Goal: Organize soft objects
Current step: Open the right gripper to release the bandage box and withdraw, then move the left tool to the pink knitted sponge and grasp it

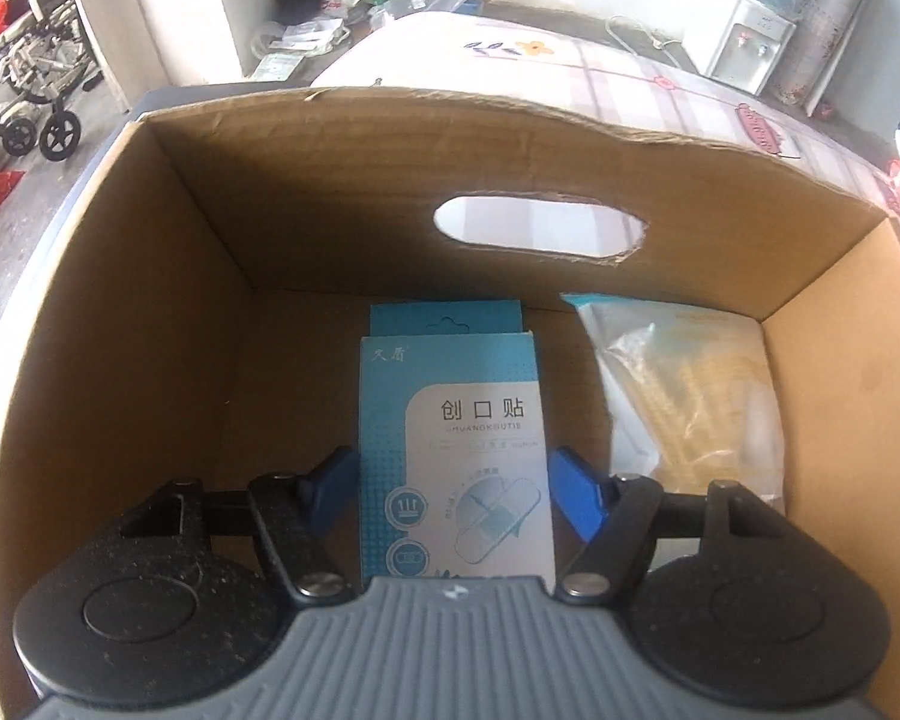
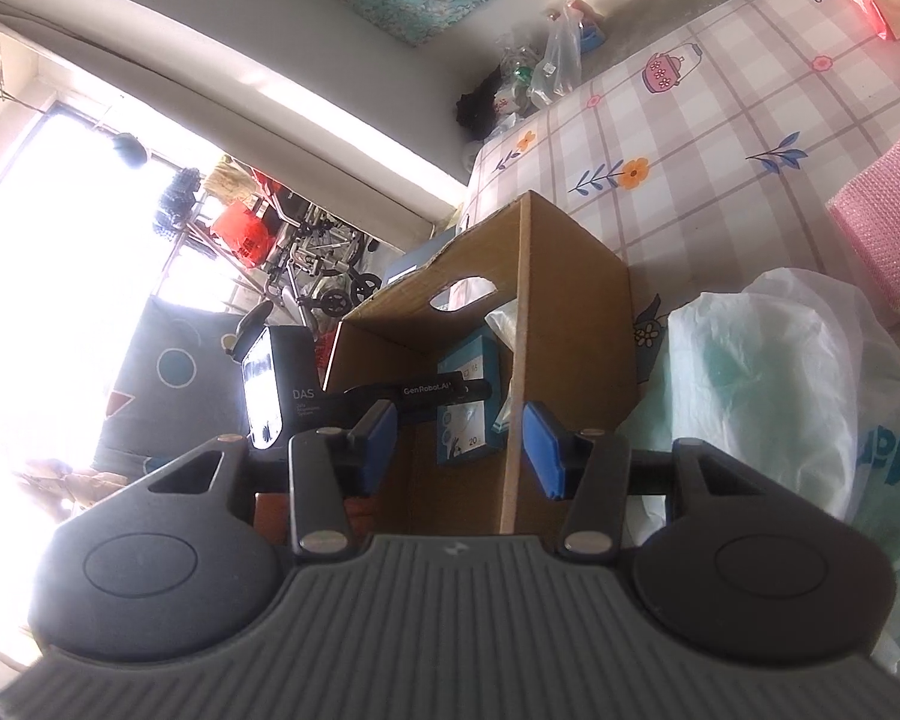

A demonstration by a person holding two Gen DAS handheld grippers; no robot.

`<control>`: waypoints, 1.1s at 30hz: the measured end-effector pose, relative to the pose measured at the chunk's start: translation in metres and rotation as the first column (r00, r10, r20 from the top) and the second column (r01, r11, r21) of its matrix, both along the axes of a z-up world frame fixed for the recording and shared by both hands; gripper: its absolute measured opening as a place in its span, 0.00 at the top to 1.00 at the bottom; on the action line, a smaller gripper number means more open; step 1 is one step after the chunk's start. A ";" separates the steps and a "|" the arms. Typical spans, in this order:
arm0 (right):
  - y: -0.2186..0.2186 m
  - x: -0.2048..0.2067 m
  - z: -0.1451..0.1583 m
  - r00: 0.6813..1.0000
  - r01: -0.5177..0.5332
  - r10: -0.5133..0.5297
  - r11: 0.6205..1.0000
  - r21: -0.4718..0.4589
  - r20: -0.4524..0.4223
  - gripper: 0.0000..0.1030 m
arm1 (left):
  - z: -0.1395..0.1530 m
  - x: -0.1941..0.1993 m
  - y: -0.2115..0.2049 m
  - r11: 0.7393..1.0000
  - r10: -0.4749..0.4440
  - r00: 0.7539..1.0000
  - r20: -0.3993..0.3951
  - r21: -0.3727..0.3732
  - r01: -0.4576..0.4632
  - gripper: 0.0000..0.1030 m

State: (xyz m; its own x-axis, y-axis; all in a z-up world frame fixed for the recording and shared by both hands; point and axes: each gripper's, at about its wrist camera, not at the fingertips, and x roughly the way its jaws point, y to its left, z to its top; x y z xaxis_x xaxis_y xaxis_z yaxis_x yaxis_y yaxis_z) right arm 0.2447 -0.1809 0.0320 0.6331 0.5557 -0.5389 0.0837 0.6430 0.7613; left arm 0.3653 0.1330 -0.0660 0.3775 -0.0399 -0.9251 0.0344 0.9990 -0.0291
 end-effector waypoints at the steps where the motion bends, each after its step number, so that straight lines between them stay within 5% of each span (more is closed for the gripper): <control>1: -0.002 -0.001 -0.001 1.000 0.004 -0.004 1.000 0.000 -0.002 0.54 | 0.001 -0.001 -0.002 1.000 -0.013 1.000 0.009 -0.012 0.013 0.38; 9: -0.011 -0.007 -0.004 1.000 0.026 -0.026 1.000 0.011 -0.008 0.53 | 0.003 0.000 -0.012 0.999 -0.029 1.000 0.006 -0.028 0.029 0.42; 14: -0.013 -0.012 -0.009 0.999 0.035 -0.035 0.999 0.001 -0.020 0.51 | 0.009 -0.001 -0.004 0.999 0.018 1.000 0.005 -0.044 -0.017 0.29; 25: -0.028 -0.026 -0.017 0.996 0.092 -0.092 0.996 -0.021 -0.014 0.49 | 0.062 -0.035 0.015 0.993 0.072 0.991 0.116 -0.099 -0.060 0.23; 33: -0.049 -0.041 -0.012 0.990 0.142 -0.141 0.989 -0.036 0.031 0.49 | 0.108 -0.055 -0.029 0.991 -0.013 0.978 0.208 -0.125 0.040 0.22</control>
State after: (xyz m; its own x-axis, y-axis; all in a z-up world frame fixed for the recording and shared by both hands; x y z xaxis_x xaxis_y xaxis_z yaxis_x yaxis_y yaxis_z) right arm 0.2040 -0.2296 0.0196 0.7193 0.4391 -0.5384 0.1545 0.6544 0.7402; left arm 0.3108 0.1042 0.0417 0.5572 -0.1656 -0.8137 0.0795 0.9860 -0.1462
